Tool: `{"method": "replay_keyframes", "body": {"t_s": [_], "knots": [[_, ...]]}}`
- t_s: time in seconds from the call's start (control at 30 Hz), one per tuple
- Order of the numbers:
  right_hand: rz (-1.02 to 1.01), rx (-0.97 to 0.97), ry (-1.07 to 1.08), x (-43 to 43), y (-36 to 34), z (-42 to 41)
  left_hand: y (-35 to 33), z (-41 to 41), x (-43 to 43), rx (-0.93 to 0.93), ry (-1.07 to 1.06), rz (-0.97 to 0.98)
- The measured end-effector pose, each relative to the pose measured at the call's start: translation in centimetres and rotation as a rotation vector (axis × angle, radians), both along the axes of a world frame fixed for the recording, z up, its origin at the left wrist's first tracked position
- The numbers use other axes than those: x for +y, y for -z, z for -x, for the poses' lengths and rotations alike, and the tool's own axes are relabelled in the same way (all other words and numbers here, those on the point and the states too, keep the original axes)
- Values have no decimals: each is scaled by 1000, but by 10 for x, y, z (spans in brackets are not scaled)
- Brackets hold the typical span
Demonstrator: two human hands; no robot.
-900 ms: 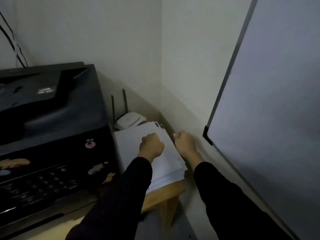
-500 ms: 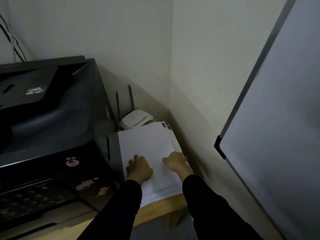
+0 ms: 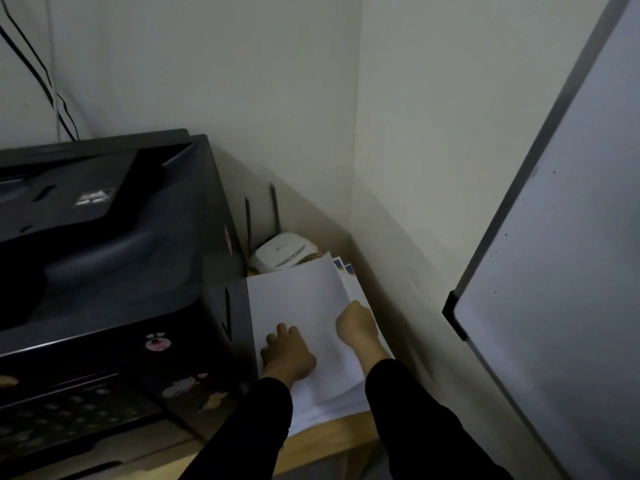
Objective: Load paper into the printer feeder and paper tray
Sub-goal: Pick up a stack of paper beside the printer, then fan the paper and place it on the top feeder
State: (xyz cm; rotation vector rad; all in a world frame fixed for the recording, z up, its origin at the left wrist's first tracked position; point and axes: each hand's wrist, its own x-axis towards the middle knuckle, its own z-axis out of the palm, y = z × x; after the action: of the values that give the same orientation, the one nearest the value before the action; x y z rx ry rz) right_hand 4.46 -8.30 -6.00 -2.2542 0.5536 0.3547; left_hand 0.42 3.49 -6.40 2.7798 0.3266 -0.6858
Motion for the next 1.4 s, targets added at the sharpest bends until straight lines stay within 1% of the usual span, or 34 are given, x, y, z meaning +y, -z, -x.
{"method": "replay_keyframes", "body": {"t_s": [0.03,0.1,0.17,0.23,0.3,0.33,0.4,0.43,0.5,0.57,0.67,0.73,0.83,0.93,1.13,1.33,1.4], "knots": [[-28,-7,-13,-4,-1,-1,-3,-1,0,14,-41,33],[-133,-30,0,-16,-3,-3,-13,-4,-4,30,-192,142],[-221,-45,14,-29,-5,-5,-27,-8,-6,-59,-340,213],[-284,-63,46,-42,-5,-3,-44,-14,-9,-213,-399,182],[-409,-67,120,-53,-5,2,-63,-18,-11,-303,-453,128],[-481,-58,160,-57,-5,4,-75,-22,-13,-317,-493,114],[-627,-35,219,-58,-8,8,-98,-28,-16,-285,-576,161],[-687,-28,236,-56,-12,9,-107,-32,-16,-275,-568,199],[-755,-14,249,-49,-22,8,-129,-36,-18,-291,-424,161],[-745,5,223,-40,-36,4,-155,-36,-18,-351,-327,78],[-731,-5,170,-25,-69,-5,-194,-36,-15,-502,-241,57],[-702,-50,136,-15,-97,-12,-222,-36,-5,-596,-210,21],[-652,-138,83,-1,-146,-26,-264,-39,23,-664,-221,2],[-521,-197,-30,24,-196,-33,-296,-33,61,-690,-226,15],[-339,-279,-174,116,-267,-23,-322,-12,165,-615,-340,13],[-233,-321,-227,216,-298,0,-320,16,273,-612,-358,23],[-306,-379,-259,249,-302,10,-319,25,305,-643,-375,23]]}}
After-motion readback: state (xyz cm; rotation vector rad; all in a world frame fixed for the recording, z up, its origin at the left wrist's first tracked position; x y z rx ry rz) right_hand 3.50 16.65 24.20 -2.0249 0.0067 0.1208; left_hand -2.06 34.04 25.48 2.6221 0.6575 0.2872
